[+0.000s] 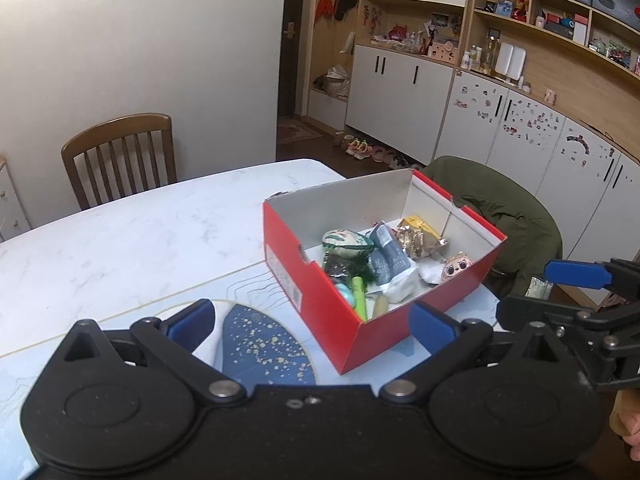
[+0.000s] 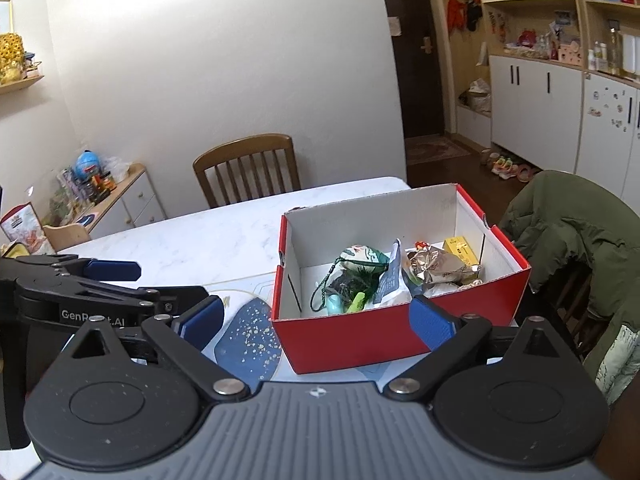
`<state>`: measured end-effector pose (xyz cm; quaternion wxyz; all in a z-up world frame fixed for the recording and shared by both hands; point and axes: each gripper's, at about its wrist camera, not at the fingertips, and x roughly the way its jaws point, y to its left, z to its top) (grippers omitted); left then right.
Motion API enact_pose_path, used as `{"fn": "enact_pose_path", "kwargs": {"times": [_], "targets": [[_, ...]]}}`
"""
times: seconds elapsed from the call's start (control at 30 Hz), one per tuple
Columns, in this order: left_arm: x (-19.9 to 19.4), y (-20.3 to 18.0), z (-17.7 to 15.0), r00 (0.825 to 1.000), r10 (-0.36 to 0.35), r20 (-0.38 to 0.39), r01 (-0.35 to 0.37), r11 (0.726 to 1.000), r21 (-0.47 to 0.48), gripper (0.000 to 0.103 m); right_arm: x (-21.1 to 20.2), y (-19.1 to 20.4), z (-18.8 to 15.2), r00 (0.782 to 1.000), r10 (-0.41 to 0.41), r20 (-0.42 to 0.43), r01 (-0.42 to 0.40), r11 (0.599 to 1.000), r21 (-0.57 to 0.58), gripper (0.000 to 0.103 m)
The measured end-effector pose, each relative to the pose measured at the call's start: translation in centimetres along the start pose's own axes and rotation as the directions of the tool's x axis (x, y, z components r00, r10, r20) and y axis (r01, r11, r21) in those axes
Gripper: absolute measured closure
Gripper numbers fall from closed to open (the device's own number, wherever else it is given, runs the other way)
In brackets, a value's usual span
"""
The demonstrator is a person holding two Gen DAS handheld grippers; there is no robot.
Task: Organize objects
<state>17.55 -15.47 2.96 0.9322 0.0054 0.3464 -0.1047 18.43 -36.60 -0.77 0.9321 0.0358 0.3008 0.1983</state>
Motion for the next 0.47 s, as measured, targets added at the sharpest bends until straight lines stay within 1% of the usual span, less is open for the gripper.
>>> {"fn": "enact_pose_path", "kwargs": {"times": [0.13, 0.23, 0.37, 0.47], "targets": [[-0.3, 0.8, -0.4, 1.0, -0.002, -0.003, 0.002, 1.0, -0.006, 0.0, 0.0, 0.9, -0.4, 0.999, -0.048, 0.021, 0.048, 0.999, 0.007, 0.003], [-0.5, 1.3, -0.7, 1.0, 0.003, -0.003, -0.003, 1.0, -0.008, 0.0, -0.5, 1.4, -1.2, 0.995, -0.089, 0.047, 0.087, 0.995, 0.038, 0.003], [-0.6, 2.1, -1.1, 1.0, 0.006, -0.009, -0.006, 1.0, -0.015, 0.0, -1.0, 2.6, -2.4, 0.984, -0.167, 0.058, 0.164, 0.985, 0.058, 0.003], [-0.8, 3.1, -1.4, 1.0, 0.013, -0.011, -0.013, 0.999, -0.037, 0.0, -1.4, 3.0, -3.0, 0.974, -0.206, 0.094, 0.197, 0.976, 0.093, 0.003]]}}
